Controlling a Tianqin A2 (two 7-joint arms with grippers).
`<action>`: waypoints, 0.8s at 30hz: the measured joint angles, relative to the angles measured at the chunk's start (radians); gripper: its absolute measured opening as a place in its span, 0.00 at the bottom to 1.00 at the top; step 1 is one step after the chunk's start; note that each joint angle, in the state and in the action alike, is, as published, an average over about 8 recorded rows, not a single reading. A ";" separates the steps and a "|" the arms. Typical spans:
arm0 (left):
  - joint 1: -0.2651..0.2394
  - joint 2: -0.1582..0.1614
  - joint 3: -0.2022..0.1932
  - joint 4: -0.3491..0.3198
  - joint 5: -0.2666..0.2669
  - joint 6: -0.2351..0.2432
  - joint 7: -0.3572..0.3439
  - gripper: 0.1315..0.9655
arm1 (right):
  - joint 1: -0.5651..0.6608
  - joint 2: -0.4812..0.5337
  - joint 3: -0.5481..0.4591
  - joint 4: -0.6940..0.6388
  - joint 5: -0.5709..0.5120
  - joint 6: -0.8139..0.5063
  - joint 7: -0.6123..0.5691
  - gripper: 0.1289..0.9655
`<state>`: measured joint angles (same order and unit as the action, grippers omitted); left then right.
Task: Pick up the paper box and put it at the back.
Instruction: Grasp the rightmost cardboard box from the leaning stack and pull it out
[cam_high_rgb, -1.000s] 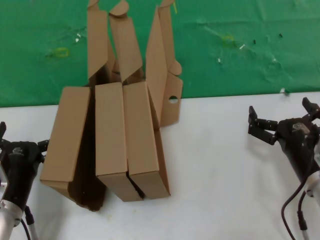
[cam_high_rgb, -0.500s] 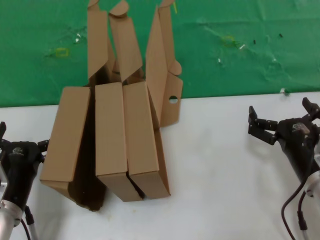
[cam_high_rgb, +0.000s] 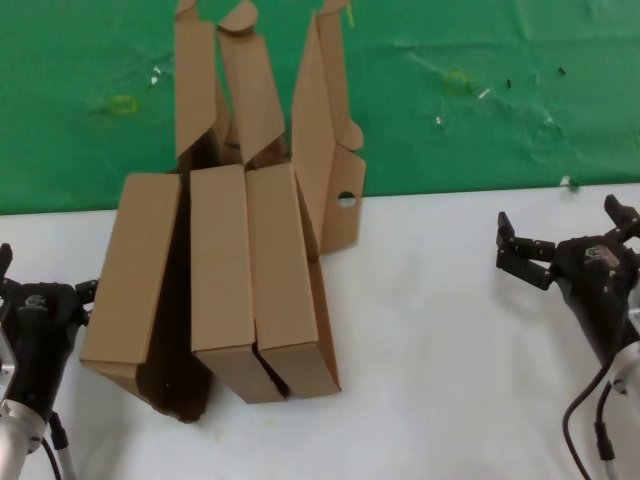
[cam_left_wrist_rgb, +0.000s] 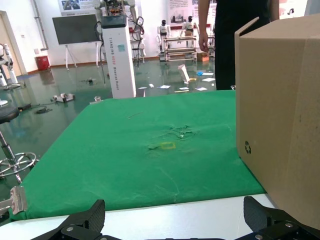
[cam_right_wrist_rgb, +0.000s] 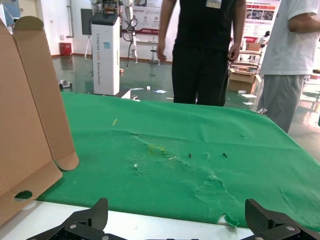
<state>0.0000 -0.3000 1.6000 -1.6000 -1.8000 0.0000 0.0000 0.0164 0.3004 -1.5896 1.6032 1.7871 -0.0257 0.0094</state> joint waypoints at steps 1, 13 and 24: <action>0.000 0.000 0.000 0.000 0.000 0.000 0.000 1.00 | 0.000 0.000 0.000 0.000 0.000 0.000 0.000 1.00; 0.000 0.000 0.000 0.000 0.000 0.000 0.000 1.00 | 0.000 0.000 0.000 0.000 0.000 0.000 0.000 1.00; 0.000 0.000 0.000 0.000 0.000 0.000 0.000 1.00 | 0.000 0.000 0.000 0.000 0.000 0.000 0.000 1.00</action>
<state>0.0000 -0.3000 1.6000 -1.6000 -1.8000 0.0000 0.0000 0.0164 0.3004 -1.5896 1.6032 1.7871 -0.0257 0.0094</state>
